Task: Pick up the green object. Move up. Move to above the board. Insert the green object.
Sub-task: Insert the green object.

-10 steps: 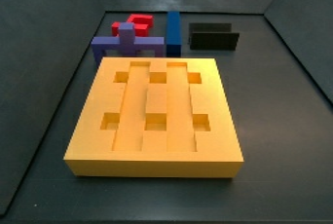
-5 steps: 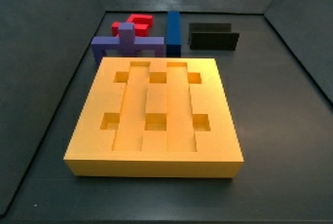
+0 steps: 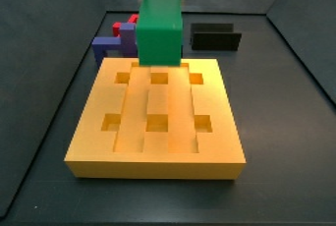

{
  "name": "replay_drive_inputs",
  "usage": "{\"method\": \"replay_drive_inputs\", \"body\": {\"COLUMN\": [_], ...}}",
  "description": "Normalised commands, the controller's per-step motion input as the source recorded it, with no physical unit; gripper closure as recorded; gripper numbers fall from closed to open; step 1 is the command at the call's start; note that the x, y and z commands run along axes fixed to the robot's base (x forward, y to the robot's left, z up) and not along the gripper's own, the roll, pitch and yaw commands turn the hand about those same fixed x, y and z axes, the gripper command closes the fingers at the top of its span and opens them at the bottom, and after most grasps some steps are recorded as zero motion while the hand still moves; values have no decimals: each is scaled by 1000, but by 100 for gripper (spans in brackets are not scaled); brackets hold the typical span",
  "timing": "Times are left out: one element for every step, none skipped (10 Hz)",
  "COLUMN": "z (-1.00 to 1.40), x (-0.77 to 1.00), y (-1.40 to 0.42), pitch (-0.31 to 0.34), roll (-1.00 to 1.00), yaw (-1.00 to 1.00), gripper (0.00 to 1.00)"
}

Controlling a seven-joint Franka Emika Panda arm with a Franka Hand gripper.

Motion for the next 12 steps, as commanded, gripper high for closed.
{"method": "replay_drive_inputs", "body": {"z": [-874, -903, -809, -697, -571, -254, 0, -106, -131, -83, -11, -120], "x": [9, -6, 0, 0, 0, -66, 0, 0, 31, 0, 0, 0], "y": [-34, -74, -71, -54, 0, -6, -9, -23, -23, -11, -14, -46], "pitch": [13, 17, 0, 0, 0, 0, 0, 0, 26, 0, 0, 0], "roll": [0, 69, 0, 19, 14, 33, 24, 56, 41, 0, 0, 79], "yaw": [23, 43, 0, 0, 0, 0, 0, 103, 103, 23, 40, 31], "gripper": [100, 100, 100, 100, 100, 100, 100, 100, 100, 100, 100, 100]}}
